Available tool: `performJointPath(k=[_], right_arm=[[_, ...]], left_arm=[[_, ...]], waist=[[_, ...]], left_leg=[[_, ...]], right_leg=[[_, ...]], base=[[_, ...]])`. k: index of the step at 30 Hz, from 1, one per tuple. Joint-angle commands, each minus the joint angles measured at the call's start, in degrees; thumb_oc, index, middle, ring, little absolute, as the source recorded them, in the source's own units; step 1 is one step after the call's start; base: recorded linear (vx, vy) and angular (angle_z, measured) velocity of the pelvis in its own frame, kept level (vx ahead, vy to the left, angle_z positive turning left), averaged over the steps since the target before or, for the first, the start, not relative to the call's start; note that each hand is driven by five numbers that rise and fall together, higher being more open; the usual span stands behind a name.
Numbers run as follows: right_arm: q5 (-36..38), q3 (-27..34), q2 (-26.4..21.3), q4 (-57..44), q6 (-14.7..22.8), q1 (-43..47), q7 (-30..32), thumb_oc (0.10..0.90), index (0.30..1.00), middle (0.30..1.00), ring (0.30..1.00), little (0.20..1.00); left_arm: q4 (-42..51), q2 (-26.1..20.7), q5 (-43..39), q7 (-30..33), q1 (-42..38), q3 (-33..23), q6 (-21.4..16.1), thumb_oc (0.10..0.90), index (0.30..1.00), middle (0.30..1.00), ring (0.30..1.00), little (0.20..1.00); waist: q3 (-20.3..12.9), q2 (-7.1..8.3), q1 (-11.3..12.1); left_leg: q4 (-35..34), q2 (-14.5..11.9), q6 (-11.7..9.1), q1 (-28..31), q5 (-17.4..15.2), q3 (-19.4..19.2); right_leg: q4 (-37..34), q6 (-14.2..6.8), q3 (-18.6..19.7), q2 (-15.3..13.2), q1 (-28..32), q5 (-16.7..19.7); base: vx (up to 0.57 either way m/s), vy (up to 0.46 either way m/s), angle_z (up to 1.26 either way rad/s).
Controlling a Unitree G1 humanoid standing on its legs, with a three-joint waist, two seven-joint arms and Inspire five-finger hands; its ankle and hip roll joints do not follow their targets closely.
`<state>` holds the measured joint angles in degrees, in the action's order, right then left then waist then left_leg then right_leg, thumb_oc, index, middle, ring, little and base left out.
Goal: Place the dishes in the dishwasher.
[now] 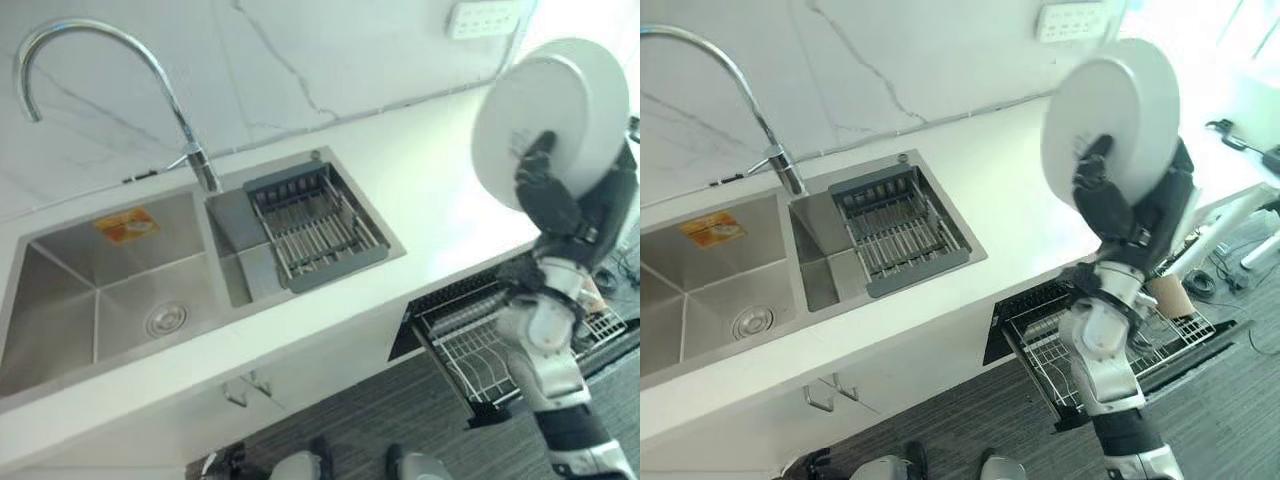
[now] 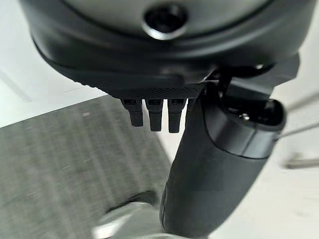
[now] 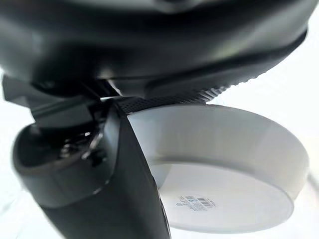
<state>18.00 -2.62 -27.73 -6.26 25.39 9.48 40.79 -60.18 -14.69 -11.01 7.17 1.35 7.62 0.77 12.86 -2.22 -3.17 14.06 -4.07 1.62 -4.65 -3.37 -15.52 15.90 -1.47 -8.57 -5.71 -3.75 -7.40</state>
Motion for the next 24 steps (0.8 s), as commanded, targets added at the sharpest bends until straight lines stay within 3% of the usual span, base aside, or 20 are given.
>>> performJointPath(k=[1, 8, 11, 19, 24], right_arm=[[-4.14, 5.98, -3.01, -5.74, 10.02, 3.5, -0.64, 0.4, 0.3, 0.3, 0.3, 0.3], [-1.11, 13.28, -2.79, -4.64, 12.03, -5.9, -2.29, 0.4, 0.3, 0.3, 0.3, 0.3], [-1.6, 15.1, -2.28, -2.89, 10.7, -9.07, -2.13, 0.4, 0.3, 0.3, 0.3, 0.3], [4.79, 11.87, -0.27, 5.95, 9.27, -9.18, -8.61, 0.4, 0.3, 0.3, 0.3, 0.3], [10.46, 9.42, 0.1, 7.18, 5.5, -7.89, -13.61, 0.4, 0.3, 0.3, 0.3, 0.3]], left_arm=[[2.25, -1.76, 1.35, -0.49, -1.89, 2.3, -5.33, 0.8, 0.9, 0.9, 0.9, 0.9], [10.25, -1.4, 4.19, -4.63, -1.19, 5.38, -6.98, 0.8, 0.9, 0.9, 0.9, 0.9], [15.36, -1.89, 4.54, -6.06, -1.17, 7.99, -6.44, 0.8, 0.9, 0.9, 0.9, 0.9], [17.83, -1.54, 2.32, -6.29, -0.39, 10.76, -4.65, 0.8, 0.9, 0.9, 0.9, 0.9], [14.05, -1.03, 0.01, -6.1, 0.02, 9.39, -3.37, 0.8, 0.9, 0.9, 0.9, 0.9]], waist=[[-2.17, 0.99, 0.0], [-1.84, 1.13, -3.58], [-1.12, 1.01, -4.93], [0.58, -0.19, -4.96], [2.47, -0.8, -4.51]], left_leg=[[3.12, -2.2, -2.41, 3.6, -9.38, 3.0], [3.12, -2.99, -2.16, 3.48, -9.23, 2.18], [3.12, -2.98, -2.05, 3.79, -9.49, 2.1], [3.12, -2.31, -2.3, 1.98, -8.46, 2.96], [3.12, -1.65, -2.28, 0.54, -7.66, 4.1]], right_leg=[[1.29, -3.62, 0.23, -1.66, 0.93, -3.67], [1.29, -3.17, 1.92, 0.05, 0.63, -3.3], [1.29, -3.08, 2.27, 0.46, 0.95, -3.44], [1.29, -2.66, 1.75, -0.07, -0.56, -2.7], [1.29, -2.15, 1.22, 0.0, -1.57, -2.36]], base=[[-0.03, -0.026, -0.16], [-0.03, -0.031, -0.2], [-0.01, -0.012, -0.01], [-0.01, 0.018, -0.01], [-0.02, 0.063, 0.05]])
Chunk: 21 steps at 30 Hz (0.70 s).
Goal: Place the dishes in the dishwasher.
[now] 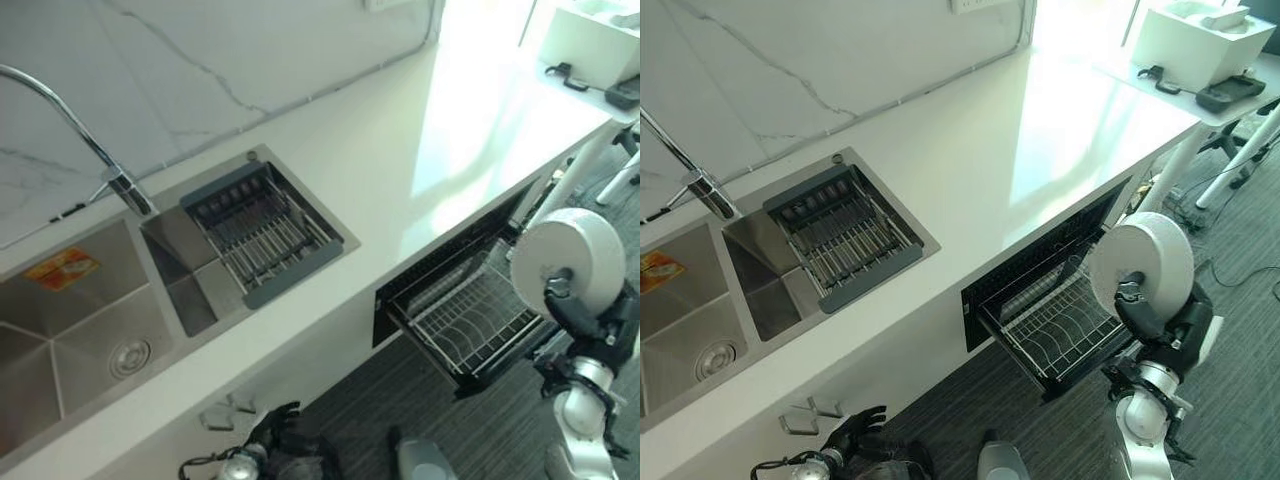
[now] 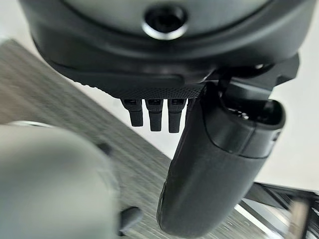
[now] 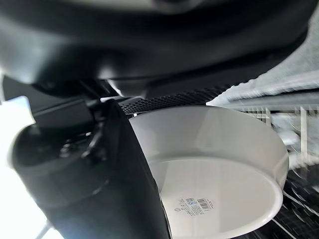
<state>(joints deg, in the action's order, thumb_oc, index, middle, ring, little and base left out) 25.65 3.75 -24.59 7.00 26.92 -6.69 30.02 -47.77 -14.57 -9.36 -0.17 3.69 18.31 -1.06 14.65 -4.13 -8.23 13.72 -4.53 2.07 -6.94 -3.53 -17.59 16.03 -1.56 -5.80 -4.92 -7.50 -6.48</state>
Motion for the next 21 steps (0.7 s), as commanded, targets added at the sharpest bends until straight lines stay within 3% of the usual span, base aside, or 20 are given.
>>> performJointPath(k=[1, 7, 13, 16, 21], right_arm=[[2.61, 2.61, -2.65, -5.53, 3.19, 8.4, -2.63, 0.4, 0.3, 0.3, 0.3, 0.3], [3.63, -0.39, -1.4, -2.56, -1.0, 8.5, -6.32, 0.4, 0.3, 0.3, 0.3, 0.3], [0.93, -2.6, -1.29, 3.06, -2.92, 10.2, -5.21, 0.4, 0.3, 0.3, 0.3, 0.3], [-2.28, -2.89, -2.52, 5.24, -5.09, 10.81, -6.47, 0.4, 0.3, 0.3, 0.3, 0.3], [-5.65, -3.78, -6.97, 9.34, -8.84, 15.61, -4.94, 0.4, 0.3, 0.3, 0.3, 0.3]], left_arm=[[0.99, -1.03, -1.55, 0.98, -2.2, -1.49, -1.75, 0.8, 0.9, 0.9, 0.9, 0.9], [0.74, -0.73, 0.13, 1.25, -1.51, -1.06, -2.01, 0.8, 0.9, 0.9, 0.9, 0.9], [-0.74, -1.11, 1.68, 2.29, -2.25, -0.83, -1.08, 0.8, 0.9, 0.9, 0.9, 0.9], [0.21, -2.51, 8.71, 1.72, -1.79, 0.95, -1.94, 0.8, 0.9, 0.9, 0.9, 0.9], [2.62, -6.36, 10.9, -0.38, -3.43, 2.23, -0.19, 0.8, 0.9, 0.9, 0.9, 0.9]], waist=[[0.89, 1.12, 0.68], [1.78, 1.04, 1.47], [2.38, 0.68, 3.11], [3.0, 0.51, 3.79], [4.25, 0.53, 6.0]], left_leg=[[3.47, -1.15, -2.72, 2.67, -7.36, 6.34], [3.47, -0.63, -2.37, 2.26, -7.16, 7.25], [3.47, 0.22, -2.06, 1.76, -7.06, 8.47], [3.47, 0.51, -2.12, 1.48, -6.88, 9.19], [3.47, 1.18, -1.7, 0.78, -6.72, 10.7]], right_leg=[[1.16, -2.03, -1.62, -0.73, 2.13, -3.22], [1.16, -1.72, -2.37, -0.6, 2.33, -3.29], [1.16, -1.62, -4.14, -0.91, 2.87, -3.41], [1.16, -1.54, -4.8, -0.97, 2.98, -3.35], [1.16, -1.57, -5.8, -1.05, 3.36, -3.36]], base=[[-0.02, 0.01, 0.07], [0.01, 0.025, 0.11], [0.0, -0.005, 0.14], [0.0, -0.004, 0.24], [-0.04, -0.076, 0.15]])
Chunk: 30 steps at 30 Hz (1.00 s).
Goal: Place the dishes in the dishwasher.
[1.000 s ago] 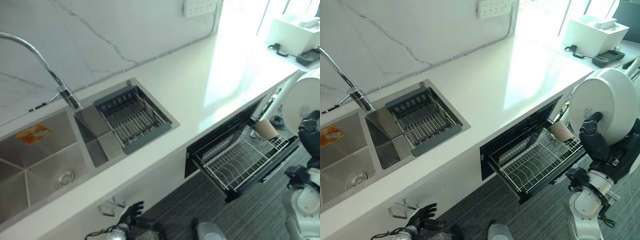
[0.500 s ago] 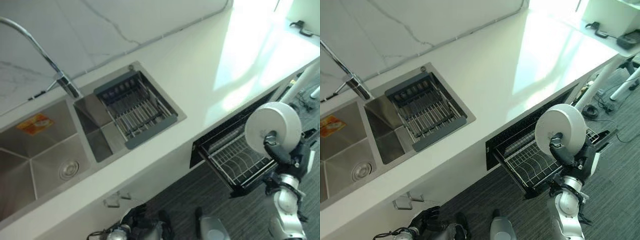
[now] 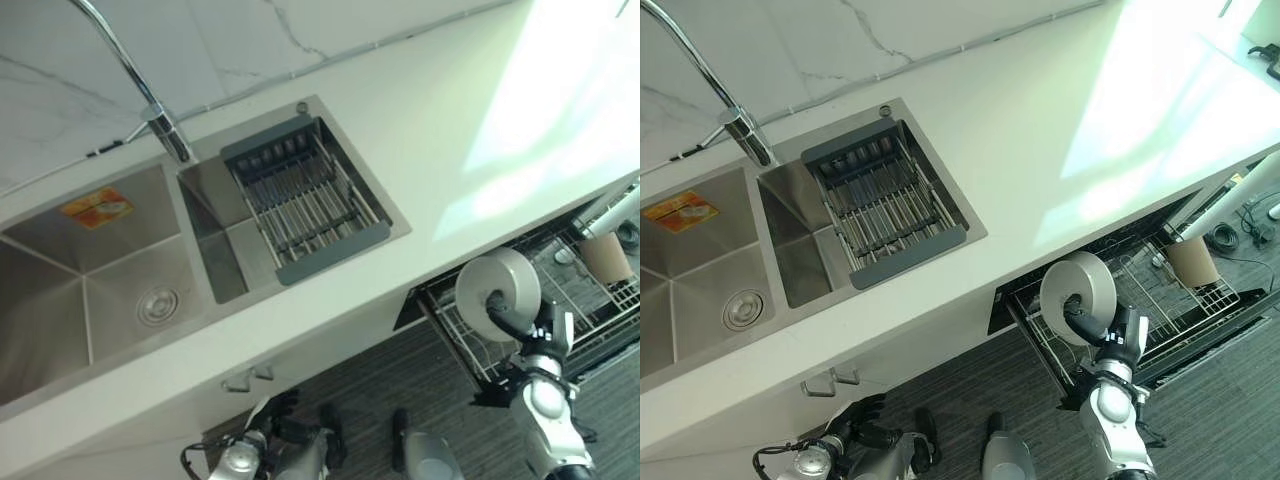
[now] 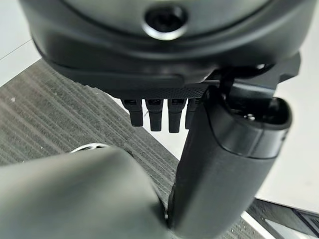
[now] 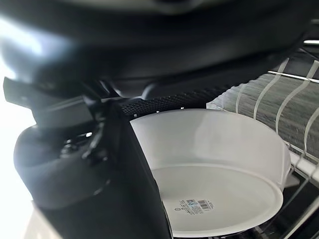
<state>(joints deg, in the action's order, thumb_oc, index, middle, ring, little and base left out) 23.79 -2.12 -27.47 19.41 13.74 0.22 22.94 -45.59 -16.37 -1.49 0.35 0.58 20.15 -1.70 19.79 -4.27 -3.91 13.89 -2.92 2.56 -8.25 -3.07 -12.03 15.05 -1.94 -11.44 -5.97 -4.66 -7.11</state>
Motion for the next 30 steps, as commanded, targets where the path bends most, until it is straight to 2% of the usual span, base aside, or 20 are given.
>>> performJointPath(k=[1, 4, 7, 10, 15, 17, 20, 22, 25, 27, 30], right_arm=[[-4.51, 2.09, -4.96, -1.81, 3.63, 10.32, 3.77, 0.4, 0.3, 0.3, 0.3, 0.3], [-6.38, 1.63, -6.36, 0.58, 2.12, 13.35, 6.08, 0.4, 0.3, 0.3, 0.3, 0.3], [-10.08, 0.06, -9.02, 5.74, -2.05, 19.17, 9.82, 0.4, 0.3, 0.3, 0.3, 0.3], [-22.59, -2.67, -12.13, 11.49, -6.52, 25.88, 14.83, 0.4, 0.3, 0.3, 0.3, 0.3], [-28.42, -4.95, -13.88, 14.69, -8.7, 28.19, 18.25, 0.4, 0.3, 0.3, 0.3, 0.3], [-32.87, -6.35, -15.3, 17.6, -9.22, 29.45, 20.51, 0.4, 0.3, 0.3, 0.3, 0.3], [-36.3, -9.52, -16.65, 22.12, -12.14, 32.01, 26.51, 0.4, 0.3, 0.3, 0.3, 0.3], [-35.87, -10.63, -17.51, 24.57, -12.41, 33.41, 27.39, 0.4, 0.3, 0.3, 0.3, 0.3], [-30.84, -10.86, -18.47, 29.42, -13.01, 36.75, 28.44, 0.4, 0.3, 0.3, 0.3, 0.3], [-32.2, -11.0, -18.52, 31.04, -13.38, 38.21, 28.63, 0.4, 0.3, 0.3, 0.3, 0.3], [-34.01, -12.53, -17.84, 31.71, -15.27, 38.92, 28.46, 0.4, 0.3, 0.3, 0.3, 0.3]], left_arm=[[0.62, -5.31, 3.58, -1.24, -1.27, 0.69, 0.44, 0.8, 0.9, 0.9, 0.9, 0.9], [1.0, -6.52, 4.55, -1.69, -2.78, 1.81, 0.61, 0.8, 0.9, 0.9, 0.9, 0.9], [0.61, -7.94, 4.77, -2.13, -4.49, 4.22, 0.33, 0.8, 0.9, 0.9, 0.9, 0.9], [-1.44, -7.81, 2.45, -1.51, -5.69, 5.81, -0.07, 0.8, 0.9, 0.9, 0.9, 0.9], [-3.92, -7.4, 2.15, -0.25, -5.49, 5.59, -1.29, 0.8, 0.9, 0.9, 0.9, 0.9], [-5.3, -7.7, 1.34, 0.07, -5.83, 4.79, -2.0, 0.8, 0.9, 0.9, 0.9, 0.9], [-7.47, -8.13, 0.5, 1.55, -6.77, 4.34, -3.3, 0.8, 0.9, 0.9, 0.9, 0.9], [-8.38, -8.13, -0.66, 2.32, -7.24, 4.21, -4.5, 0.8, 0.9, 0.9, 0.9, 0.9], [-8.16, -8.03, -2.2, 3.18, -8.11, 4.29, -7.3, 0.8, 0.9, 0.9, 0.9, 0.9], [-8.15, -7.8, -1.94, 3.56, -8.28, 4.77, -8.18, 0.8, 0.9, 0.9, 0.9, 0.9], [-8.67, -7.51, -1.59, 4.12, -8.29, 5.38, -9.08, 0.8, 0.9, 0.9, 0.9, 0.9]], waist=[[-0.6, 0.64, 2.13], [0.07, 0.57, 2.84], [1.1, 0.25, 3.75], [2.13, -0.49, 4.52], [3.27, -1.14, 5.11], [4.4, -1.56, 5.63], [6.27, -2.71, 6.71], [7.17, -3.12, 7.14], [9.28, -5.04, 7.62], [10.0, -6.12, 7.62], [10.01, -6.91, 7.61]], left_leg=[[3.29, -0.42, -2.07, 1.46, -6.9, 5.47], [3.29, -0.38, -1.95, 0.9, -6.75, 5.87], [3.29, -0.11, -1.86, 0.53, -6.78, 6.29], [3.29, 0.51, -1.75, -0.45, -6.45, 6.94], [3.29, 0.85, -1.37, -1.39, -5.85, 7.11], [3.29, 1.04, -1.02, -1.71, -5.69, 7.51], [3.29, 1.4, -0.4, -3.06, -4.47, 8.66], [3.29, 1.98, 0.03, -3.81, -4.01, 9.22], [3.29, 3.09, 0.41, -6.3, -2.78, 10.03], [3.29, 3.13, 0.3, -7.66, -2.24, 10.06], [3.29, 2.81, 0.26, -9.68, -1.92, 9.79]], right_leg=[[2.14, -1.2, -0.36, 0.09, 0.09, -2.39], [2.14, -1.35, -0.53, 0.13, -0.21, -2.17], [2.14, -1.62, -0.46, 0.07, -0.35, -2.09], [2.14, -1.6, -0.17, -0.06, -1.16, -1.95], [2.14, -1.47, -0.39, -0.21, -1.94, -1.33], [2.14, -1.49, -0.66, -0.18, -2.03, -1.11], [4.55, -1.26, -1.17, -0.47, -3.81, -0.86], [6.79, -1.11, -1.25, -0.93, -5.25, -1.52], [9.87, -0.91, -0.83, -1.67, -8.68, -2.21], [10.52, -0.92, -0.69, -1.44, -10.15, -2.24], [11.51, -0.79, -0.5, -1.12, -12.27, -2.48]], base=[[-0.1, -0.103, 0.22], [-0.06, -0.06, 0.17], [-0.04, -0.019, 0.05], [-0.06, 0.038, 0.02], [-0.05, 0.02, 0.04], [-0.08, -0.024, 0.02], [-0.09, -0.032, 0.14], [-0.11, -0.033, 0.06], [-0.15, 0.02, 0.06], [-0.12, 0.064, 0.05], [-0.06, 0.027, -0.09]])
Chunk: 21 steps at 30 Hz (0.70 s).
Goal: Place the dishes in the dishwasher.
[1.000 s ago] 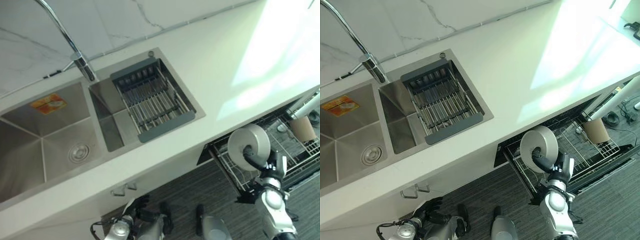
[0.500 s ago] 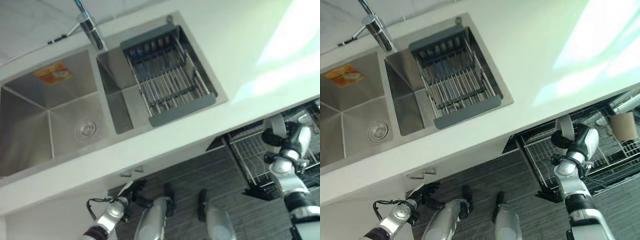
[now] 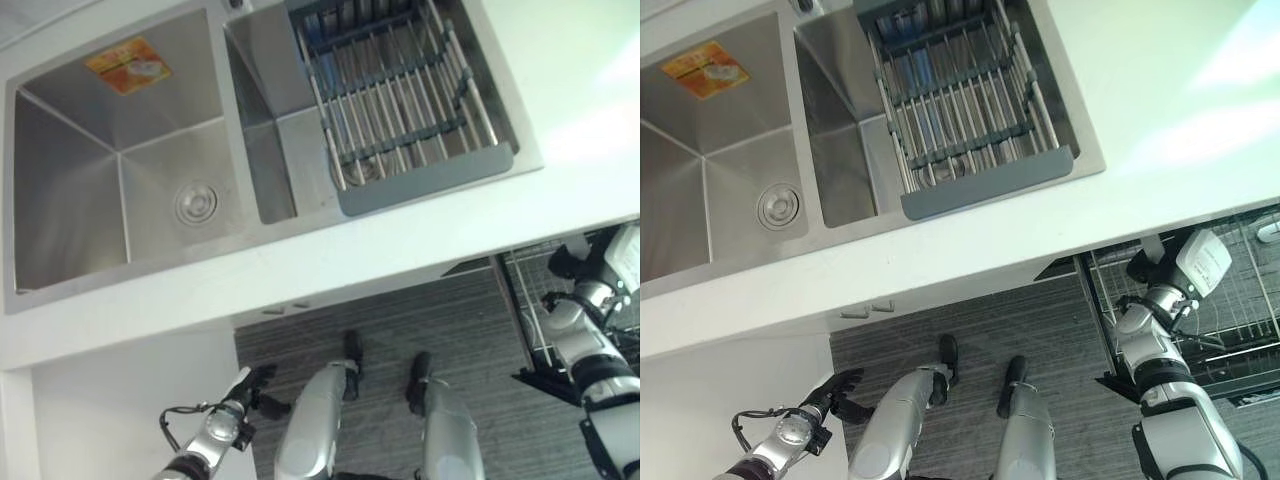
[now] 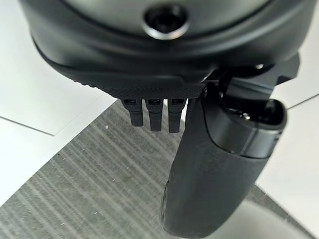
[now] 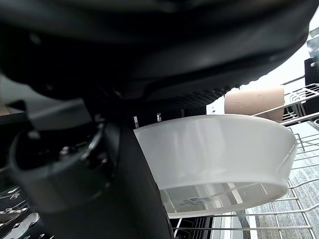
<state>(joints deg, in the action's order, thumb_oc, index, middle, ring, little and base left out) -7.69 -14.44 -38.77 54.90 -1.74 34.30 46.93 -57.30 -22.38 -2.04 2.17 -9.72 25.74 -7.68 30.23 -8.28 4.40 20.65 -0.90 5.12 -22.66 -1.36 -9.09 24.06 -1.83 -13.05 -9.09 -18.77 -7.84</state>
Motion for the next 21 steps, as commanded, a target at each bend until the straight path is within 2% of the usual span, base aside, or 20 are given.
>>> performJointPath(k=[1, 6, 8, 9, 12, 13, 14, 19, 21], right_arm=[[-2.85, -0.78, -6.21, -3.52, -0.09, 4.81, 4.34, 0.4, 0.3, 0.3, 0.3, 0.3], [-4.72, -3.04, -4.88, -2.35, -3.04, 4.51, -0.61, 0.4, 0.3, 0.3, 0.3, 0.3], [-4.19, -4.67, -3.36, -0.21, -3.95, 3.91, -2.41, 0.438, 0.356, 0.356, 0.356, 0.356], [-3.88, -5.17, -2.66, 0.67, -3.97, 3.58, -2.56, 0.4, 0.3, 0.3, 0.3, 0.3], [-1.2, -5.59, -0.89, 2.48, -3.3, 2.34, -2.04, 0.4, 0.3, 0.3, 0.3, 0.3], [-0.74, -5.37, -0.32, 2.84, -3.09, 1.98, -2.15, 0.554, 0.531, 0.531, 0.531, 0.531], [-0.33, -5.14, 0.33, 2.98, -2.82, 1.48, -2.46, 0.8, 0.9, 0.9, 0.9, 0.9], [2.95, -4.6, 3.48, 3.42, -2.26, -0.26, -4.64, 0.8, 0.9, 0.9, 0.9, 0.9], [5.26, -4.28, 4.81, 3.93, -2.38, -0.92, -8.11, 0.8, 0.9, 0.9, 0.9, 0.9]], left_arm=[[3.17, -1.45, -0.42, 2.46, 1.83, -0.13, -3.18, 0.8, 0.9, 0.9, 0.9, 0.9], [3.81, -1.56, -0.06, 3.03, 0.81, 0.36, -2.93, 0.8, 0.9, 0.9, 0.9, 0.9], [3.52, -1.56, 0.2, 3.08, 0.09, 0.3, -2.9, 0.8, 0.9, 0.9, 0.9, 0.9], [3.36, -1.58, 0.3, 3.15, -0.14, 0.27, -3.04, 0.8, 0.9, 0.9, 0.9, 0.9], [3.51, -1.53, 0.06, 3.4, -0.66, 0.19, -2.65, 0.8, 0.9, 0.9, 0.9, 0.9], [3.58, -1.51, -0.15, 3.52, -0.73, 0.22, -2.5, 0.8, 0.9, 0.9, 0.9, 0.9], [3.73, -1.49, -0.35, 3.52, -0.74, 0.12, -2.21, 0.8, 0.9, 0.9, 0.9, 0.9], [3.34, -1.24, -0.89, 3.32, -0.87, -0.6, -1.58, 0.8, 0.9, 0.9, 0.9, 0.9], [3.6, -1.25, -1.21, 3.49, -0.91, -0.81, -1.35, 0.8, 0.9, 0.9, 0.9, 0.9]], waist=[[-0.43, -2.97, -0.68], [-0.43, -3.03, -0.66], [-0.43, -2.96, -0.56], [-0.43, -2.91, -0.52], [-0.43, -2.81, -0.45], [-0.43, -2.78, -0.47], [-0.43, -2.79, -0.51], [-0.43, -2.4, -0.58], [-0.43, -2.21, -0.6]], left_leg=[[-3.47, 0.67, -2.28, 4.04, -3.57, 6.72], [-3.47, 0.37, -2.2, 1.82, -3.18, 6.51], [-3.47, 0.25, -2.17, 1.13, -3.01, 6.54], [-3.47, 0.18, -2.14, 0.89, -2.94, 6.51], [-3.47, 0.04, -2.05, 0.31, -2.84, 6.48], [-3.47, 0.03, -2.03, 0.22, -2.85, 6.46], [-3.47, -0.02, -2.01, 0.15, -2.84, 6.39], [-3.47, -0.05, -1.9, -0.07, -2.81, 6.31], [-3.47, -0.11, -1.85, -0.12, -2.84, 6.16]], right_leg=[[2.76, -0.84, 1.12, 2.17, 1.16, -1.84], [4.17, -0.67, 1.38, 2.76, -1.24, -2.23], [4.89, -0.57, 1.41, 2.92, -1.99, -2.38], [5.11, -0.53, 1.38, 2.95, -2.22, -2.4], [5.81, -0.46, 1.3, 3.0, -2.98, -2.48], [5.87, -0.44, 1.29, 3.04, -3.08, -2.5], [5.95, -0.42, 1.27, 3.08, -3.21, -2.5], [6.18, -0.33, 1.32, 3.31, -3.59, -2.43], [6.06, -0.29, 1.4, 3.45, -3.61, -2.37]], base=[[-0.04, -0.024, -0.03], [-0.01, -0.011, 0.01], [0.0, -0.041, 0.02], [0.0, -0.052, 0.03], [0.0, -0.032, 0.03], [0.0, -0.025, 0.08], [0.0, -0.026, 0.08], [0.0, -0.026, 0.02], [0.0, -0.034, 0.0]])
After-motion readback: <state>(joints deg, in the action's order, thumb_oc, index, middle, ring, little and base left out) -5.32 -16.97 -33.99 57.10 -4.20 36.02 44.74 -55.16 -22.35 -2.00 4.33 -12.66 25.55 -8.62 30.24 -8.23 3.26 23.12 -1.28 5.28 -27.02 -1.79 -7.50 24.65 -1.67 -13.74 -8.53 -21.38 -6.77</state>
